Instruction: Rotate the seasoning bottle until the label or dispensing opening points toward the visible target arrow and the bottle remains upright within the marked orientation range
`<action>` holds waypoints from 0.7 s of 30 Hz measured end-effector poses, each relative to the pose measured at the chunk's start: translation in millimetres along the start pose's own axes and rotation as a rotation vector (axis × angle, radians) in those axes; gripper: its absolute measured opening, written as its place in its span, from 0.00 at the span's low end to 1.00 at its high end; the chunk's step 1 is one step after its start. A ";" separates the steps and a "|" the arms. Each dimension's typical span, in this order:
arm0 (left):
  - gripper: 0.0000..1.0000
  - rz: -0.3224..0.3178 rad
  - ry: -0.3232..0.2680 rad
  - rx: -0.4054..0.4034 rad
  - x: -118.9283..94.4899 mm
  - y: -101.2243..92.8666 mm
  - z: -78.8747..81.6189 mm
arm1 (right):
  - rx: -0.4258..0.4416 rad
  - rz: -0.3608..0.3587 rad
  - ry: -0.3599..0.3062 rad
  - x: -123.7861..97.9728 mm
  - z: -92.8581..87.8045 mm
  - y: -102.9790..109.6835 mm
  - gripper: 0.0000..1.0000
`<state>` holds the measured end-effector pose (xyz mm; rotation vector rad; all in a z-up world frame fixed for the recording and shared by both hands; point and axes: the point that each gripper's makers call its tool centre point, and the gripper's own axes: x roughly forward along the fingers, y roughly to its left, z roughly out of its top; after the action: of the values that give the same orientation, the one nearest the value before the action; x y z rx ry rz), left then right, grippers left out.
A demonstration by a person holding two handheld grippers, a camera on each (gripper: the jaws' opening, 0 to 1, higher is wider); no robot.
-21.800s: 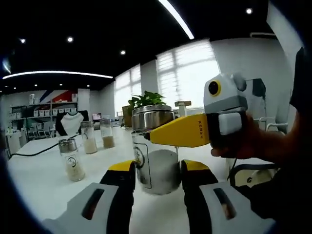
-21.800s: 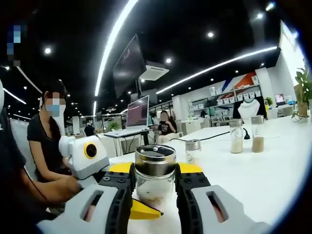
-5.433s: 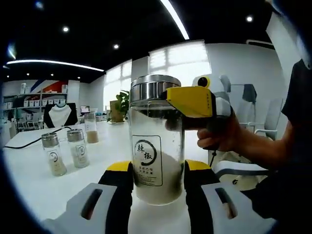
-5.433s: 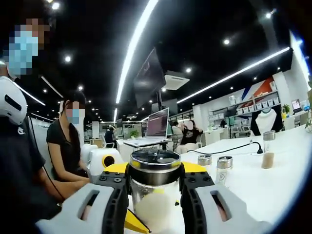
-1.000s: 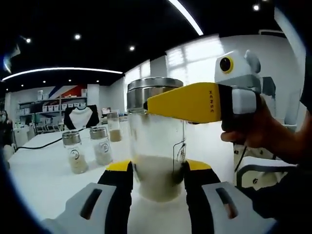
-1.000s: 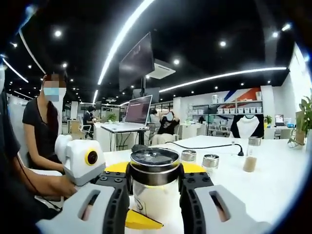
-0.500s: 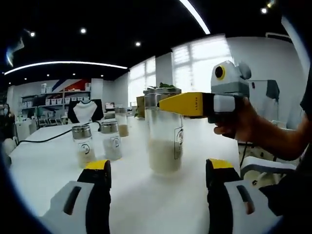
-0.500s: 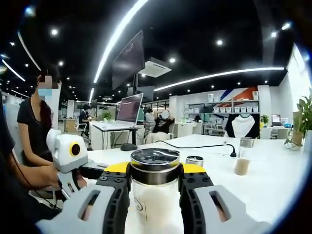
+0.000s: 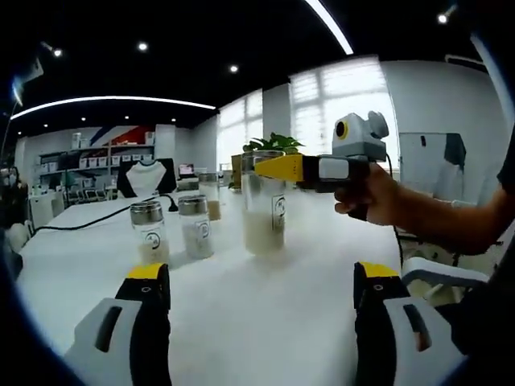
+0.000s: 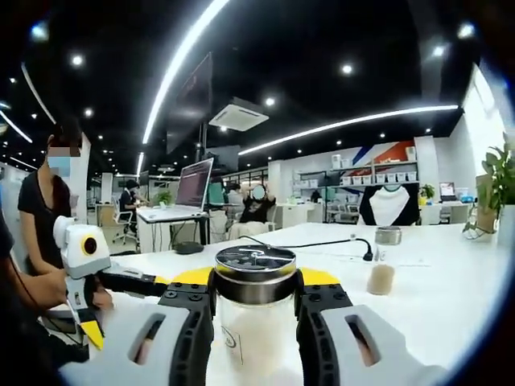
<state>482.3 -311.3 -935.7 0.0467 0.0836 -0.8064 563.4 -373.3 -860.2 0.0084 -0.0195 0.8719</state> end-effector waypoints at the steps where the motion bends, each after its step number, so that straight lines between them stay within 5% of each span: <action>1: 1.00 0.007 -0.001 0.004 -0.1 1.3 0.3 | -0.005 -0.003 0.000 1.2 0.2 -3.0 0.35; 21: 1.00 0.019 0.036 0.031 -0.5 4.9 -4.6 | -0.007 -0.072 0.039 31.5 -14.6 -67.5 0.35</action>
<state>485.2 -307.2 -940.2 0.0915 0.1045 -0.7878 635.5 -392.4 -874.1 -0.0145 0.0141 0.8003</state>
